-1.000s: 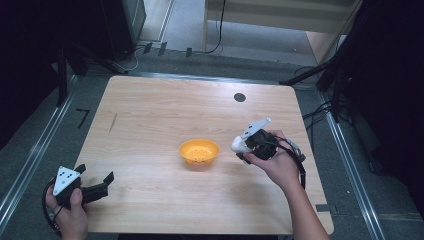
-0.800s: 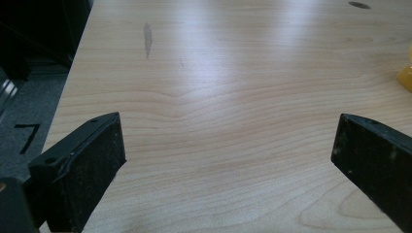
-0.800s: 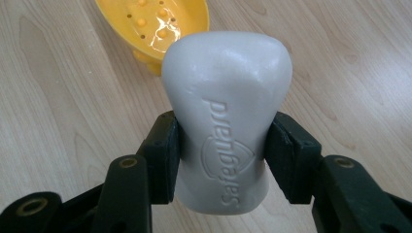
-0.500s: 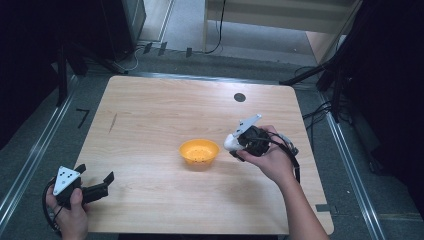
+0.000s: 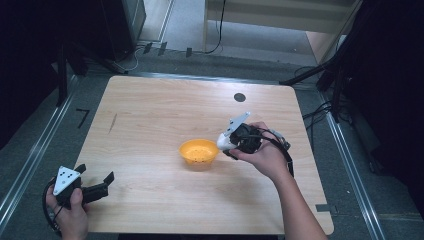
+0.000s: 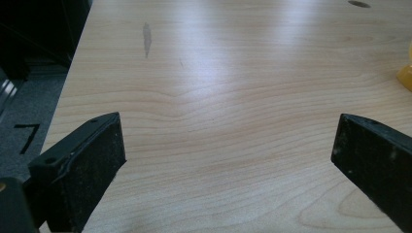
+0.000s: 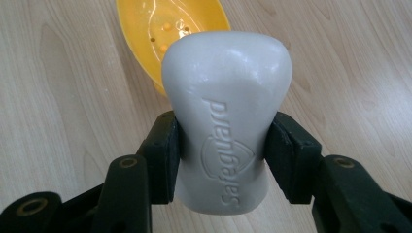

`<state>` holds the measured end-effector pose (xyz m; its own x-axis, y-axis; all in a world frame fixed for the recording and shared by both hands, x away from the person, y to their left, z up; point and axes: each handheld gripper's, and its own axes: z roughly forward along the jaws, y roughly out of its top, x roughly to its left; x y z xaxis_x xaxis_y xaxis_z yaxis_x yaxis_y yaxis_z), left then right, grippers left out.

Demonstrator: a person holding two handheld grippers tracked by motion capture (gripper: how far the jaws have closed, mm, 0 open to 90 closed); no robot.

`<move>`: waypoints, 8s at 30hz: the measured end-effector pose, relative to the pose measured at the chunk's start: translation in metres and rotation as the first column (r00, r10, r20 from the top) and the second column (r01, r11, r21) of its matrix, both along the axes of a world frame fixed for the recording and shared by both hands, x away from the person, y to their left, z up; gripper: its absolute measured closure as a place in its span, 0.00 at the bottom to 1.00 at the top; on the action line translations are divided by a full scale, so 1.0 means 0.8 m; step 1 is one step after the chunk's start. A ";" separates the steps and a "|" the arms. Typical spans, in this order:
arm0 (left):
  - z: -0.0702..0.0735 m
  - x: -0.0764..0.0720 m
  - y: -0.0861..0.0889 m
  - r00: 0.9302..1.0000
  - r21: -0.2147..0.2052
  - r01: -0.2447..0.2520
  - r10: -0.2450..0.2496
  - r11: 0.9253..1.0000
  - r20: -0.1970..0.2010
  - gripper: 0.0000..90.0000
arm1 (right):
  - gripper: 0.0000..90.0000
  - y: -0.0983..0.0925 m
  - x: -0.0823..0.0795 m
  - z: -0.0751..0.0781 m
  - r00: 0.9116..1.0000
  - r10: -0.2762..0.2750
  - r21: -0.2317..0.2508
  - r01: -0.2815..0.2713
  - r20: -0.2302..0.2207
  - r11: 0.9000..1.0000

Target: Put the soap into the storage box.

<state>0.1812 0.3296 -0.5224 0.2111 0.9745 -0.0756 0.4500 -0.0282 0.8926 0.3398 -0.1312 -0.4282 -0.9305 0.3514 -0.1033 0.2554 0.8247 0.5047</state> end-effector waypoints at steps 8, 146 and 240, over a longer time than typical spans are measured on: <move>0.000 0.000 0.000 1.000 0.001 0.000 0.000 1.000 0.000 0.00 | 0.57 0.012 0.004 -0.001 1.000 0.028 -0.020 -0.028 -0.001 0.999; 0.000 0.000 -0.001 1.000 0.005 0.005 -0.005 1.000 0.000 0.00 | 0.11 -0.067 -0.014 -0.054 0.966 -0.240 0.295 0.258 -0.097 0.920; 0.000 0.001 -0.001 1.000 0.011 -0.006 0.006 1.000 -0.002 0.00 | 0.00 -0.305 -0.150 -0.155 0.789 -0.591 0.471 0.590 -0.165 0.656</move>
